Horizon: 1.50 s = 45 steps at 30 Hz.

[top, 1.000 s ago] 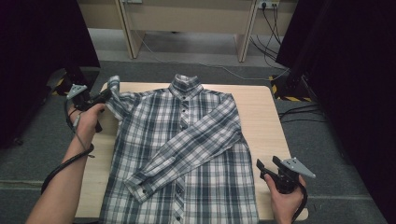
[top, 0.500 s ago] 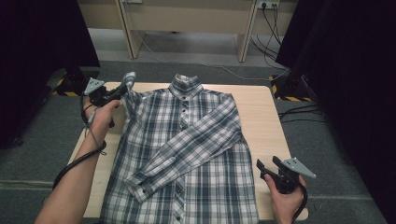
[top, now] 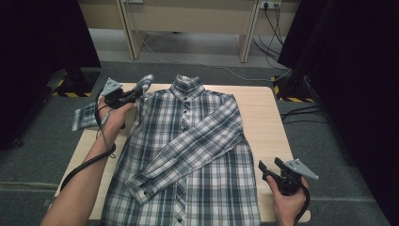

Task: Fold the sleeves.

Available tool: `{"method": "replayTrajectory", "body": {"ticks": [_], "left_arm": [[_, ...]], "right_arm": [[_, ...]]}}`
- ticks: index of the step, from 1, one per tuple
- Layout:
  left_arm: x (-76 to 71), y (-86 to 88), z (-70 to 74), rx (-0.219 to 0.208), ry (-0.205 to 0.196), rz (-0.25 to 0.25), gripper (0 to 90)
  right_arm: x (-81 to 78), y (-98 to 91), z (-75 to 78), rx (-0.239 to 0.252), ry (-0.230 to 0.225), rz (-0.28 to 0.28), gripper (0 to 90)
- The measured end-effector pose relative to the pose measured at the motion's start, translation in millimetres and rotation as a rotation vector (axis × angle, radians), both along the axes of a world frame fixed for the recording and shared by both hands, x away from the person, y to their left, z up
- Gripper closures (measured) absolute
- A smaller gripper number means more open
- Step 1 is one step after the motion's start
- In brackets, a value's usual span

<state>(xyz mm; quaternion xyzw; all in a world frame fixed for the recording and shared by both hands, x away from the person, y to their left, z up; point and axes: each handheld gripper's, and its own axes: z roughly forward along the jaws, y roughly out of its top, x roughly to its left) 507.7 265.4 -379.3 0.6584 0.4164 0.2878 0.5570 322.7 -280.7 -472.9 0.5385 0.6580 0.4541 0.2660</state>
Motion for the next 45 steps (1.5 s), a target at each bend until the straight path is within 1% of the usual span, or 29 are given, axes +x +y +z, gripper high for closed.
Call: {"method": "replayTrajectory", "body": {"ticks": [4, 7, 8, 10, 13, 15, 16, 17, 18, 19, 20, 21, 23, 25, 26, 28, 29, 30, 31, 33, 35, 39, 40, 41, 43, 45], "left_arm": [[1.0, -9.1, -3.3, 0.041, 0.011, -0.029, 89.7], [1.1, -16.4, -6.5, 0.082, 0.019, -0.055, 89.7], [1.2, -18.9, -8.0, 0.084, 0.024, -0.069, 89.7], [0.9, -25.3, -10.9, 0.105, 0.032, -0.089, 89.7], [1.2, -36.1, -16.5, 0.123, 0.048, -0.125, 89.7], [1.9, -43.0, -21.5, 0.136, 0.068, -0.143, 89.6], [2.4, -45.3, -23.8, 0.149, 0.072, -0.151, 89.6], [2.5, -47.9, -26.7, 0.16, 0.085, -0.167, 89.5], [2.6, -50.2, -29.2, 0.16, 0.104, -0.19, 89.4], [2.8, -52.3, -32.2, 0.172, 0.122, -0.215, 89.1], [2.7, -53.8, -35.3, 0.179, 0.136, -0.234, 87.4], [2.7, -54.1, -36.6, 0.174, 0.144, -0.231, 79.9], [2.5, -50.9, -36.5, 0.154, 0.157, -0.204, 56.5], [1.1, -43.7, -34.1, 0.148, 0.147, -0.174, 44.9], [0.2, -37.7, -32.2, 0.157, 0.134, -0.153, 39.7], [-1.9, -23.0, -29.1, 0.157, 0.132, -0.099, 33.2], [-2.9, -9.5, -27.4, 0.148, 0.133, -0.056, 32.3], [-2.9, -9.5, -27.4, 0.148, 0.133, -0.056, 31.3], [-3.7, 2.7, -26.7, 0.147, 0.134, -0.019, 31.3], [-5.4, 25.7, -27.3, 0.156, 0.139, 0.05, 30.9], [-7.1, 47.1, -30.0, 0.175, 0.152, 0.111, 30.6], [-11.6, 90.0, -39.6, 0.202, 0.177, 0.234, 30.6], [-12.9, 99.8, -42.7, 0.199, 0.187, 0.262, 30.6], [-14.4, 108.9, -46.1, 0.197, 0.188, 0.289, 30.7], [-17.0, 124.4, -52.5, 0.209, 0.196, 0.335, 31.1], [-18.5, 136.2, -58.2, 0.201, 0.212, 0.365, 31.0]], "right_arm": [[0.0, 0.0, 0.0, -0.001, 0.0, 0.0, 30.6], [0.1, 0.0, 0.0, -0.001, 0.001, 0.0, 30.6], [0.1, 0.0, 0.0, -0.001, 0.001, 0.0, 30.6], [0.1, 0.0, 0.0, -0.001, 0.001, 0.001, 30.6], [0.1, -0.2, 0.0, 0.0, 0.0, 0.0, 30.6], [0.0, -0.1, 0.0, 0.0, 0.0, 0.0, 30.6], [-0.1, -0.1, 0.0, 0.001, 0.0, 0.0, 30.6], [-0.1, -0.4, -0.1, -0.002, -0.001, 0.003, 30.6], [-0.3, -0.6, 0.0, -0.002, -0.003, 0.003, 30.6], [-0.3, -0.7, 0.0, -0.001, -0.003, 0.003, 30.6], [-0.3, -0.7, 0.0, 0.003, -0.001, 0.003, 30.6], [-0.3, -0.9, 0.0, 0.003, -0.002, 0.003, 30.6], [-0.3, -1.0, 0.0, 0.002, -0.003, 0.005, 30.6], [-0.3, -0.7, 0.0, 0.004, -0.002, 0.005, 30.6], [-0.3, -0.8, 0.0, 0.001, -0.003, 0.005, 30.6], [-0.2, -0.6, 0.0, -0.002, -0.002, 0.006, 30.6], [-0.1, -0.3, 0.0, -0.002, 0.0, 0.006, 30.6], [-0.1, -0.3, 0.0, -0.002, 0.0, 0.006, 30.6], [0.3, -0.2, 0.0, -0.007, 0.002, 0.007, 30.6], [0.1, 0.1, 0.0, -0.01, 0.001, 0.006, 30.6], [-0.1, 0.0, 0.0, -0.009, 0.0, 0.004, 30.6], [-0.1, 0.5, 0.0, -0.01, 0.003, 0.002, 30.5], [-0.1, 0.6, 0.0, -0.01, 0.003, 0.002, 30.6], [-0.1, 0.6, 0.1, -0.011, 0.003, 0.002, 30.6], [0.2, 0.4, 0.1, -0.014, 0.004, 0.003, 30.5], [0.2, 0.5, 0.1, -0.015, 0.005, 0.002, 30.5]]}}
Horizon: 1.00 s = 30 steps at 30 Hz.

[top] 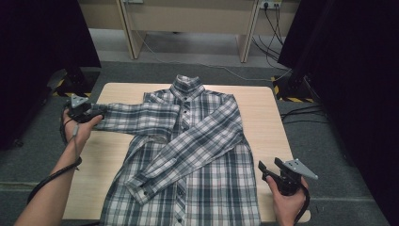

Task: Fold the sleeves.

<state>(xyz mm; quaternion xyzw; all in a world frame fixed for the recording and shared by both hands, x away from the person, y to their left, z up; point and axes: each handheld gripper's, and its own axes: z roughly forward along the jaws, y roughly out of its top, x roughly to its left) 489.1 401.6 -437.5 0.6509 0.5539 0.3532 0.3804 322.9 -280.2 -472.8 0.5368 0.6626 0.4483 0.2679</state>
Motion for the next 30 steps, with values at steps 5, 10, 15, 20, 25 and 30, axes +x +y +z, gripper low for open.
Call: {"method": "replayTrajectory", "body": {"ticks": [5, 10, 15, 20, 25, 30], "left_arm": [[0.3, 18.2, -11.6, 0.001, 0.035, 0.046, 30.1], [4.3, 27.5, -24.9, -0.016, 0.087, 0.077, 30.1], [7.8, 31.0, -35.1, -0.04, 0.136, 0.09, 30.0], [8.8, 30.8, -40.2, -0.05, 0.174, 0.083, 30.1], [9.2, 29.4, -46.6, -0.038, 0.205, 0.079, 34.5], [9.7, 27.4, -48.4, -0.029, 0.224, 0.074, 37.9]], "right_arm": [[-0.3, 0.6, 0.0, 0.0, 0.003, -0.004, 30.5], [-0.3, 0.7, 0.0, -0.004, 0.0, -0.003, 30.5], [-0.4, 0.3, -0.1, 0.002, 0.0, -0.003, 30.5], [-0.5, 0.2, 0.0, 0.003, 0.0, -0.001, 30.5], [-0.5, 0.7, 0.0, -0.001, 0.0, 0.0, 30.5], [-0.5, 0.6, 0.0, 0.0, 0.0, -0.001, 30.5]]}}
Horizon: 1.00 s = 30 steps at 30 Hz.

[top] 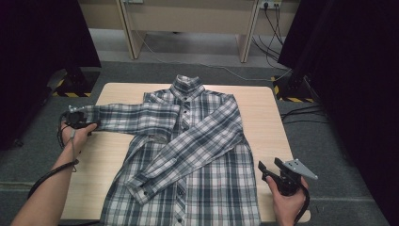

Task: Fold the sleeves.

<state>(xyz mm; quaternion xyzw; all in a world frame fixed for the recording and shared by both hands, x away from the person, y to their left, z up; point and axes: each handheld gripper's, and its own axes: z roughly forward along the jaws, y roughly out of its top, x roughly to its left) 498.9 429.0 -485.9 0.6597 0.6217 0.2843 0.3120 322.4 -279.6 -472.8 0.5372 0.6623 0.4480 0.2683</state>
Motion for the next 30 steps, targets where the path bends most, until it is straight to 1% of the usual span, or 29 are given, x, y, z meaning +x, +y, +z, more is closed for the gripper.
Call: {"method": "replayTrajectory", "body": {"ticks": [3, 4, 5, 11, 14, 15, 17, 19, 22, 26, 30], "left_arm": [[0.0, -0.2, 0.3, 0.004, -0.001, -0.005, 40.6], [0.0, -0.8, 0.6, 0.004, -0.004, -0.016, 43.9], [0.0, -1.6, 1.0, 0.008, -0.004, -0.031, 49.6], [1.7, -8.5, 2.6, 0.005, 0.001, -0.051, 71.9], [2.8, -10.0, 4.6, -0.009, 0.018, -0.043, 77.0], [2.6, -10.3, 5.4, -0.022, 0.014, -0.037, 78.3], [1.5, -9.8, 9.6, -0.038, -0.014, -0.025, 79.5], [0.1, -8.5, 18.6, -0.051, -0.057, -0.016, 79.9], [-1.8, -6.4, 40.3, -0.052, -0.129, -0.013, 80.2], [-3.5, -6.7, 70.7, -0.041, -0.209, -0.027, 80.5], [-5.8, -9.3, 90.1, -0.04, -0.274, -0.039, 80.6]], "right_arm": [[0.0, -0.1, 0.0, 0.001, 0.0, 0.0, 30.5], [0.0, -0.1, 0.0, 0.001, 0.0, 0.0, 30.5], [0.0, -0.1, 0.0, 0.001, 0.0, 0.0, 30.6], [-0.1, -0.4, 0.0, 0.002, -0.002, 0.001, 30.5], [-0.2, -0.4, 0.0, 0.002, -0.002, 0.001, 30.6], [-0.1, -0.5, 0.0, 0.003, -0.002, 0.001, 30.6], [0.1, -0.8, -0.1, 0.005, -0.002, 0.001, 30.6], [0.1, -0.9, -0.1, 0.007, -0.002, 0.001, 30.6], [0.1, -0.9, -0.1, 0.005, -0.003, 0.003, 30.5], [0.0, -0.2, 0.0, 0.003, -0.001, 0.002, 30.5], [-0.2, -0.7, 0.0, 0.005, -0.004, 0.0, 30.5]]}}
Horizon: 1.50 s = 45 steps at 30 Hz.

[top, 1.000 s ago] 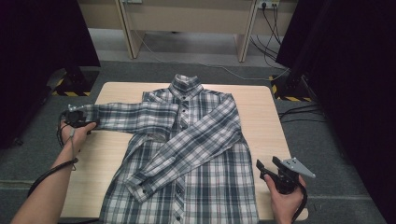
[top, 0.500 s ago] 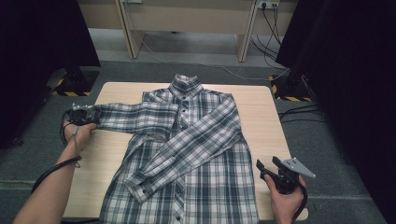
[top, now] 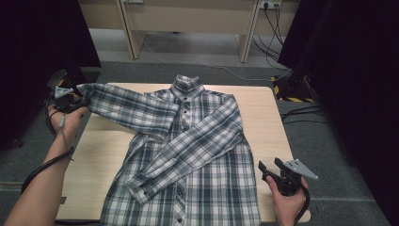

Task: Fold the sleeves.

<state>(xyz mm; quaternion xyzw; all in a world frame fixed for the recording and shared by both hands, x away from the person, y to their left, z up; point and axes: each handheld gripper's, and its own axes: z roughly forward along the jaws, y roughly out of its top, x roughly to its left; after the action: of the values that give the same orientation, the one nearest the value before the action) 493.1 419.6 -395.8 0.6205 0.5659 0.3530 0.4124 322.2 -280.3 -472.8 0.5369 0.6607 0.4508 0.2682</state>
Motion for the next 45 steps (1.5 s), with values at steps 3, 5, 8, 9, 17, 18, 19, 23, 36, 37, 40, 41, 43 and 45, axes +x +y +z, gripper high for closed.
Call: {"method": "replayTrajectory", "body": {"ticks": [3, 5, 8, 9, 17, 18, 19, 23, 36, 37, 40, 41, 43, 45], "left_arm": [[-2.9, -1.5, 9.4, -0.018, -0.063, -0.006, 80.7], [-5.0, -2.2, 14.5, -0.023, -0.104, -0.008, 80.7], [-7.5, -2.8, 21.2, -0.048, -0.157, -0.018, 80.8], [-8.2, -3.1, 23.6, -0.058, -0.175, -0.021, 80.8], [-16.9, -4.4, 58.6, -0.126, -0.337, -0.042, 80.9], [-17.9, -4.8, 64.0, -0.132, -0.355, -0.046, 80.9], [-19.1, -5.4, 69.6, -0.131, -0.37, -0.049, 80.9], [-23.7, -7.1, 90.3, -0.126, -0.424, -0.058, 80.9], [-40.3, -9.3, 138.7, -0.139, -0.578, -0.066, 81.0], [-41.2, -8.5, 141.6, -0.137, -0.587, -0.064, 80.9], [-44.2, -5.8, 150.1, -0.139, -0.611, -0.056, 80.9], [-45.3, -4.9, 152.9, -0.139, -0.619, -0.054, 80.9], [-48.2, -3.0, 158.2, -0.14, -0.635, -0.05, 80.9], [-51.2, -1.7, 163.4, -0.143, -0.653, -0.047, 81.0]], "right_arm": [[0.2, 0.0, -0.1, -0.001, 0.001, 0.0, 30.5], [0.3, 0.0, -0.1, -0.001, 0.002, 0.001, 30.6], [0.3, 0.1, -0.1, 0.0, 0.003, 0.001, 30.5], [0.3, 0.2, 0.0, 0.001, 0.005, 0.001, 30.5], [0.3, 0.4, 0.0, -0.003, 0.004, 0.0, 30.5], [0.2, 0.4, 0.0, -0.002, 0.004, 0.0, 30.5], [0.3, 0.4, 0.0, -0.001, 0.004, 0.0, 30.5], [0.4, 0.1, -0.1, -0.001, 0.003, 0.0, 30.4], [0.3, 0.1, -0.1, -0.001, 0.003, 0.0, 30.3], [0.3, 0.0, -0.1, -0.001, 0.002, 0.0, 30.3], [0.4, 0.0, -0.1, -0.001, 0.003, 0.001, 30.3], [0.4, 0.0, -0.1, -0.001, 0.003, 0.001, 30.3], [0.4, 0.0, -0.1, -0.001, 0.002, 0.001, 30.3], [0.5, 0.0, -0.1, -0.001, 0.004, 0.001, 30.2]]}}
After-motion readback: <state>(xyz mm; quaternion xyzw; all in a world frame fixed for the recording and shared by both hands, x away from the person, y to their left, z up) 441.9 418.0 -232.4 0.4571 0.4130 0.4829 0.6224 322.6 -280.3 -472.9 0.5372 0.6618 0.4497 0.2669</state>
